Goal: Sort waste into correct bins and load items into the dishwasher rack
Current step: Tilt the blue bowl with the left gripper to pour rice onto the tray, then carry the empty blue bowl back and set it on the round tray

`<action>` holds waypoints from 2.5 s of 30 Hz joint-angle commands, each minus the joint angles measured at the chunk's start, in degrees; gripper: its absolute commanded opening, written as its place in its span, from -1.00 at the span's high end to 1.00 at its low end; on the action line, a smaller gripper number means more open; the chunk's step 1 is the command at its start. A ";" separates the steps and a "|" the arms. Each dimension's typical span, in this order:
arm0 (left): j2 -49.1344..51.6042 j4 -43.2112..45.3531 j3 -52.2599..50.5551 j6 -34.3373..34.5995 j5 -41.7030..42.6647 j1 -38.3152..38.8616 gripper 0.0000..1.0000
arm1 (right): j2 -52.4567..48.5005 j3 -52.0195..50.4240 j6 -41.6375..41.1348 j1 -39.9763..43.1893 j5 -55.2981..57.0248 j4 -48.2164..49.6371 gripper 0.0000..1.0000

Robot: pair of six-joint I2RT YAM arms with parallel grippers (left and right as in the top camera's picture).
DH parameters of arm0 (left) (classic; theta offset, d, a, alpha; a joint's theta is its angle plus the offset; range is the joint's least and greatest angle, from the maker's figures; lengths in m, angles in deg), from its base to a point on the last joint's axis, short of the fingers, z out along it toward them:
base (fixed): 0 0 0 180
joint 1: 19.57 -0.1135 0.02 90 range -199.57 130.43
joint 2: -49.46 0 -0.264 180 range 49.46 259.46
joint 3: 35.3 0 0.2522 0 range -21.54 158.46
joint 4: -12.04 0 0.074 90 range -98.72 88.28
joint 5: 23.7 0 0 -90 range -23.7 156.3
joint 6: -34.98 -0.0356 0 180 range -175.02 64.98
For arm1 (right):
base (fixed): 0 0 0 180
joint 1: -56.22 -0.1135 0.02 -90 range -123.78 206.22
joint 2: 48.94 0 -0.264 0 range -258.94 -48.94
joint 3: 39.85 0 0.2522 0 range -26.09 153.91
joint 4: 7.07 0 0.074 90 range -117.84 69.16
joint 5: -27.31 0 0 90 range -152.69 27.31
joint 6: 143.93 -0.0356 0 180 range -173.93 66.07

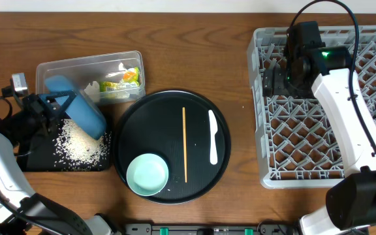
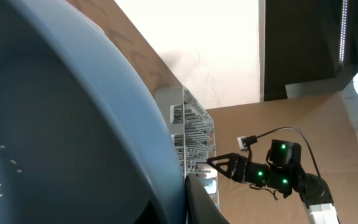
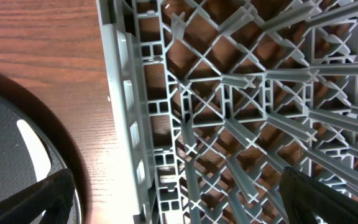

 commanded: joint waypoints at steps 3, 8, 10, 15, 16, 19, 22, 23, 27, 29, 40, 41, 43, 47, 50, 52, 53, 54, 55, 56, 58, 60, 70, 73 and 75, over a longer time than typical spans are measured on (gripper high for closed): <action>0.35 -0.72 -0.35 -1.46 1.84 -0.35 0.88 | 0.35 0.57 -0.83 0.39 1.05 -0.33 -0.99; 0.35 -0.74 -0.35 0.83 -6.12 -0.35 0.88 | 0.35 0.57 -0.83 0.39 1.05 -0.28 -0.98; 0.35 -1.31 -0.35 1.33 -5.14 -0.35 0.88 | 0.35 0.57 -0.83 0.39 1.05 -0.22 -0.98; 0.17 -5.29 -0.35 -9.64 9.60 -0.66 0.88 | 0.35 0.57 -0.81 0.39 1.31 -0.24 -0.99; 0.24 -4.70 -0.35 -9.44 6.36 -0.98 0.88 | 0.35 0.57 -0.79 0.39 1.31 -0.24 -0.99; 0.44 -4.74 -0.35 -0.55 -3.02 -2.25 0.88 | 0.35 0.57 -0.79 0.39 1.31 -0.22 -0.99; 0.07 -7.93 -0.35 -11.58 8.52 -2.97 0.88 | 0.35 0.57 -0.76 0.39 2.12 -0.24 -0.98; 0.00 -7.98 -0.35 -13.35 9.11 -3.19 0.88 | 0.35 0.57 -0.76 0.39 2.34 -0.24 -0.98; 0.68 -8.33 -0.35 -8.09 7.04 -3.61 0.88 | 0.35 0.57 -0.39 0.39 2.34 -0.20 -0.98; 0.52 -8.13 -0.35 -11.85 9.55 -3.58 0.88 | 0.35 0.57 -0.35 0.39 2.34 -0.24 -0.99; 0.55 -9.27 -0.35 -11.19 3.76 -3.82 0.88 | 0.35 0.57 -0.35 0.39 2.34 -0.17 -0.98; 0.55 -8.76 -0.35 -11.02 4.52 -3.82 0.88 | 0.35 0.57 -0.35 0.39 2.36 -0.15 -0.99; 0.55 -8.20 -0.33 -8.02 2.78 -3.82 0.88 | 0.35 0.57 -0.35 0.39 2.34 -0.15 -0.99; 0.42 -8.74 -0.33 5.79 -9.05 -3.82 0.88 | 0.35 0.57 -0.13 0.39 2.32 -0.17 -0.98; -0.70 -11.37 -0.33 -8.59 4.33 -3.78 0.88 | 0.35 0.57 0.07 0.39 2.32 -0.28 -0.98; -1.75 -12.68 -0.31 -15.69 9.88 -3.78 0.88 | 0.35 0.57 0.07 0.39 2.32 -0.44 -0.98; -2.10 -11.23 -0.28 -15.47 7.93 -3.78 0.88 | 0.35 0.57 0.07 0.39 2.34 -0.44 -0.98; -2.19 -9.81 -0.22 -12.17 2.69 -3.78 0.88 | 0.35 0.57 0.07 0.39 2.32 -0.39 -0.98; -2.16 -9.16 -0.15 -5.97 -3.89 -3.78 0.88 | 0.35 0.57 0.07 0.39 2.32 -0.37 -0.98; -2.14 -9.05 -0.15 -1.79 -7.96 -3.74 0.88 | 0.35 0.57 0.07 0.39 2.32 -0.35 -0.98; -2.38 -9.07 -0.15 -1.25 -8.33 -3.04 0.88 | 0.35 0.57 0.07 0.39 2.32 -0.35 -0.98; -3.06 -8.83 0.17 -1.36 -6.82 -1.40 0.88 | 0.35 0.57 0.07 0.39 2.32 -0.35 -0.98; -8.52 -6.75 8.17 5.31 -25.75 19.30 0.88 | 0.35 0.57 0.68 0.39 2.32 -0.35 -0.98; -9.03 -2.60 8.63 9.84 -29.83 28.87 0.88 | 0.35 0.57 0.68 0.39 2.27 -0.33 -0.98; -8.63 0.92 8.63 13.14 -33.55 35.45 0.88 | 0.35 0.57 0.68 0.37 2.14 -0.37 -0.99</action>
